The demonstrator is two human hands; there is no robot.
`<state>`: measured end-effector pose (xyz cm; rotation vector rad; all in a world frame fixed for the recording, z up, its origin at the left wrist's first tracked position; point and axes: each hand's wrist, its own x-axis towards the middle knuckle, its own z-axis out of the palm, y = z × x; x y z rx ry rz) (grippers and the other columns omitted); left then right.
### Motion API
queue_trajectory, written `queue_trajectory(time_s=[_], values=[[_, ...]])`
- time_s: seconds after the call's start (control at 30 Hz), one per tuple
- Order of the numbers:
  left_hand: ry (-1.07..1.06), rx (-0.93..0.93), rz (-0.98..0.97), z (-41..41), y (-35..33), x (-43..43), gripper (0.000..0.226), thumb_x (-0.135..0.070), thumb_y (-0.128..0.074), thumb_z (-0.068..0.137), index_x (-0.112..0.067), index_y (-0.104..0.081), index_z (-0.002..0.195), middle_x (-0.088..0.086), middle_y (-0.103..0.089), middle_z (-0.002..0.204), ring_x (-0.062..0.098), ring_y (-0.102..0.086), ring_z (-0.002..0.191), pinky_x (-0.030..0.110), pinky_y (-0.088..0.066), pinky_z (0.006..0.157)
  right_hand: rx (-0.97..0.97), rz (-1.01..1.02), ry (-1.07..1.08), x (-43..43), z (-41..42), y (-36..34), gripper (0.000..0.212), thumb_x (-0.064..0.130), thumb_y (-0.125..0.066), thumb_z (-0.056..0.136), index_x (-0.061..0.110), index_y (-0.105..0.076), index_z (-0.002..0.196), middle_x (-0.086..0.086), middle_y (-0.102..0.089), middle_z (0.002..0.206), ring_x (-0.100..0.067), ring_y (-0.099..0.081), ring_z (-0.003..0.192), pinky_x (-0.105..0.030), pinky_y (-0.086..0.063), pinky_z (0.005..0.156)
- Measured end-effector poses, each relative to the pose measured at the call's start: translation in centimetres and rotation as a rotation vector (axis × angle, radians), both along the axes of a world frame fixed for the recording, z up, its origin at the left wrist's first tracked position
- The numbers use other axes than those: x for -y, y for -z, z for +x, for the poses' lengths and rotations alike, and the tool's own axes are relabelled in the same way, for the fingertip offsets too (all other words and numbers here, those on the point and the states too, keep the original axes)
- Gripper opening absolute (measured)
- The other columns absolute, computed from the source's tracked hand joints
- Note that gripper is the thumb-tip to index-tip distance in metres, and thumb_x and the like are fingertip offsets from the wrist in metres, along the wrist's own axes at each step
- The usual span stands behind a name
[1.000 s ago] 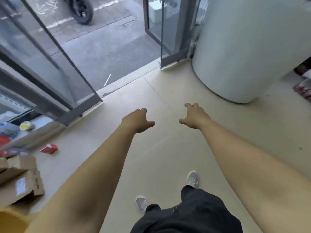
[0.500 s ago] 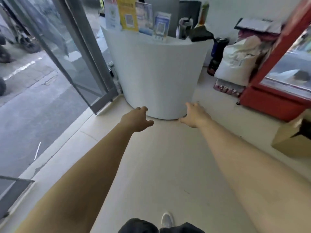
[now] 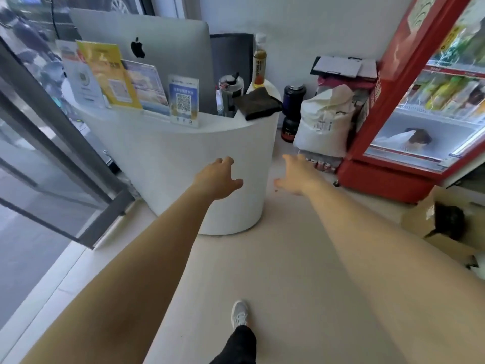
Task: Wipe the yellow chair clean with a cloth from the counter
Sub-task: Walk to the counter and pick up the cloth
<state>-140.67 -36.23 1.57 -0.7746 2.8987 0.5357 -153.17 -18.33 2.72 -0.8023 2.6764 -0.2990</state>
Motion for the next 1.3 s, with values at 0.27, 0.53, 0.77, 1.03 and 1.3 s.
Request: queue_trajectory(time_s=[0.27, 0.53, 0.77, 1.03, 1.3], values=[[0.025, -0.105, 0.044, -16.2, -0.5, 6.8, 0.066, -0.046, -0.064, 0.088, -0.021, -0.040, 0.143, 0.004, -0.051, 0.141, 0.028, -0.053, 0.123, 0.048, -0.051, 0.094, 0.031, -0.002, 0.040, 7.1, -14.1, -0.6, 0.082, 0.042, -0.068, 0.088, 0.015, -0.027, 0.153, -0.016, -0.030, 0.152, -0.040, -0.037, 0.137, -0.051, -0.042, 0.105], [-0.023, -0.080, -0.106, -28.7, 1.6, 9.5, 0.077, -0.050, -0.069, 0.079, -0.022, -0.039, 0.144, 0.004, -0.042, 0.145, 0.031, -0.036, 0.135, 0.047, -0.044, 0.102, -0.122, -0.073, -0.153, 13.3, -26.9, 1.5, 0.078, 0.039, -0.067, 0.089, 0.019, -0.028, 0.153, -0.010, -0.032, 0.152, -0.033, -0.036, 0.136, -0.046, -0.044, 0.101], [-0.210, -0.015, -0.179, -32.8, 5.4, 9.1, 0.081, -0.051, -0.075, 0.074, -0.023, -0.037, 0.140, 0.001, -0.038, 0.146, 0.032, -0.038, 0.129, 0.046, -0.047, 0.097, -0.201, -0.001, -0.487, 16.7, -33.0, 6.5, 0.083, 0.045, -0.079, 0.076, 0.024, -0.039, 0.146, -0.002, -0.040, 0.147, -0.032, -0.038, 0.129, -0.044, -0.046, 0.098], [-0.270, -0.132, -0.218, -32.2, 6.0, 7.2, 0.047, -0.033, -0.075, 0.079, -0.026, -0.054, 0.120, -0.003, -0.053, 0.122, 0.026, -0.049, 0.103, 0.040, -0.055, 0.070, -0.317, -0.379, -0.663, 16.0, -35.6, 7.9, 0.030, 0.013, -0.080, 0.072, 0.016, -0.069, 0.100, -0.005, -0.066, 0.096, -0.029, -0.058, 0.083, -0.031, -0.039, 0.067], [-0.477, -0.389, 0.161, -24.4, 0.7, 4.0, 0.026, -0.027, -0.065, 0.087, -0.027, -0.062, 0.113, -0.006, -0.071, 0.094, 0.019, -0.063, 0.085, 0.036, -0.051, 0.074, 0.269, -0.592, -0.548, 13.3, -30.0, 3.1, 0.018, 0.024, -0.053, 0.078, 0.014, -0.067, 0.082, -0.001, -0.060, 0.075, -0.019, -0.052, 0.073, -0.028, -0.038, 0.056]])
